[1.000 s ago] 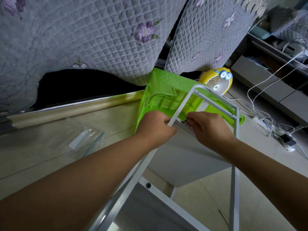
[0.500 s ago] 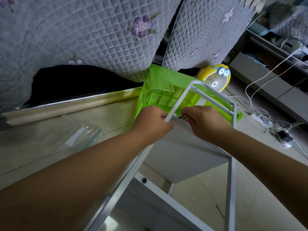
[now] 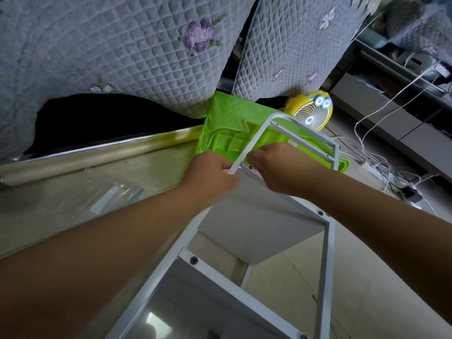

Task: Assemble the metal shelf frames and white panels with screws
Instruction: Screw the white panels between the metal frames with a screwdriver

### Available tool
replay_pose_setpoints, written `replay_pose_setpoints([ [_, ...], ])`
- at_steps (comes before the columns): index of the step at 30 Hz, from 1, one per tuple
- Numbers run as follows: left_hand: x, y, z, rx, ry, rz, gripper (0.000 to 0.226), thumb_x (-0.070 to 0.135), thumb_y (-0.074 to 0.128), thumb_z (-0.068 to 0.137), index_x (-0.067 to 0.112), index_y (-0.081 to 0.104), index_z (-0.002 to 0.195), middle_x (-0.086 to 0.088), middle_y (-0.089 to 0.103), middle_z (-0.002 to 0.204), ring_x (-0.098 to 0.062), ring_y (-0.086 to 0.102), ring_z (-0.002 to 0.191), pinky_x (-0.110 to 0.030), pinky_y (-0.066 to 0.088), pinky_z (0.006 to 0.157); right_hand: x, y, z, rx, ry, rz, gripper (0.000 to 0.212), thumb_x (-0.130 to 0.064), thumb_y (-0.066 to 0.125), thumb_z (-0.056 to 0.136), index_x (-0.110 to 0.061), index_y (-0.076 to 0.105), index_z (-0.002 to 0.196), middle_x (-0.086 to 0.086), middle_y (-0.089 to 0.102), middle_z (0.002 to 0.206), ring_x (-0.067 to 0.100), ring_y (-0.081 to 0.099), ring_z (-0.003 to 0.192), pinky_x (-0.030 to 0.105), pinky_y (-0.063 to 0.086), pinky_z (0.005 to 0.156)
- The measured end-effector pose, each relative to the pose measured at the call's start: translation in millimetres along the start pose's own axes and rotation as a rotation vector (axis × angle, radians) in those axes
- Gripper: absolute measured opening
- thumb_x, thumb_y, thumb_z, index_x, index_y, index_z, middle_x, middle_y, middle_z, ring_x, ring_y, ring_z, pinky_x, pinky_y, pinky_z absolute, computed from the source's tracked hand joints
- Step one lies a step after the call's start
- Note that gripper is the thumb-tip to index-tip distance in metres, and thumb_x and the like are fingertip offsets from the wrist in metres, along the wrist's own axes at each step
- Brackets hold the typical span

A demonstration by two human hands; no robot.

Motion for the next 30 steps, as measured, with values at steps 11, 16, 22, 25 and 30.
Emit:
replay_pose_setpoints([
  [11, 8.9, 0.6, -5.5, -0.006, -0.001, 0.001, 0.047, 0.03, 0.045, 0.053, 0.004, 0.072, 0.08, -0.017, 0.06, 0.065, -0.016, 0.047, 0.061, -0.033, 0.044, 0.056, 7.2, 7.5, -5.2, -0.038, 0.302, 0.127, 0.029, -0.022, 0.032, 0.099, -0.004, 0.055, 0.099, 0.017, 0.058, 0.09, 0.035, 0.058, 0.095, 0.029, 0.032, 0.063],
  [16, 6.0, -0.2, -5.3, 0.003, -0.013, -0.009, 0.045, 0.03, 0.046, 0.054, 0.004, 0.072, 0.08, -0.017, 0.058, 0.066, -0.015, 0.044, 0.062, -0.033, 0.042, 0.056, 9.2, 10.1, 0.3, -0.067, 0.331, 0.288, 0.043, -0.026, 0.028, 0.1, -0.016, 0.031, 0.059, 0.021, 0.059, 0.1, 0.032, 0.056, 0.097, 0.027, 0.029, 0.067],
  [22, 1.8, 1.1, -4.3, -0.009, -0.036, -0.045, 0.035, 0.032, 0.047, 0.056, 0.014, 0.071, 0.073, -0.018, 0.063, 0.069, -0.015, 0.048, 0.062, -0.036, 0.045, 0.057, 9.0, -4.6, -11.8, -0.021, 0.116, 0.337, 0.025, -0.016, 0.048, 0.093, -0.005, 0.057, 0.114, 0.012, 0.063, 0.107, 0.027, 0.057, 0.1, 0.027, 0.037, 0.077],
  [25, 4.3, 1.6, -5.1, -0.015, -0.023, -0.037, 0.025, 0.031, 0.045, 0.054, 0.023, 0.064, 0.07, -0.017, 0.063, 0.07, -0.015, 0.048, 0.062, -0.033, 0.043, 0.057, 7.3, -2.3, -10.7, -0.021, 0.046, 0.209, 0.023, -0.014, 0.046, 0.094, -0.003, 0.06, 0.108, 0.015, 0.062, 0.104, 0.03, 0.058, 0.096, 0.034, 0.041, 0.079],
  [30, 3.9, 2.6, -3.2, -0.028, -0.018, -0.05, 0.038, 0.031, 0.047, 0.053, 0.011, 0.071, 0.074, -0.006, 0.05, 0.064, -0.012, 0.043, 0.064, -0.026, 0.034, 0.057, -0.7, -1.5, -5.2, 0.019, -0.071, -0.011, 0.017, -0.012, 0.047, 0.087, -0.002, 0.058, 0.079, 0.016, 0.061, 0.07, 0.035, 0.061, 0.057, 0.03, 0.035, 0.044],
])
Point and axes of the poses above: each hand's wrist, its own z-axis towards the middle knuckle, its own y-axis out of the palm, x = y × z, the point moved 6 cm from there along z, towards the middle knuckle
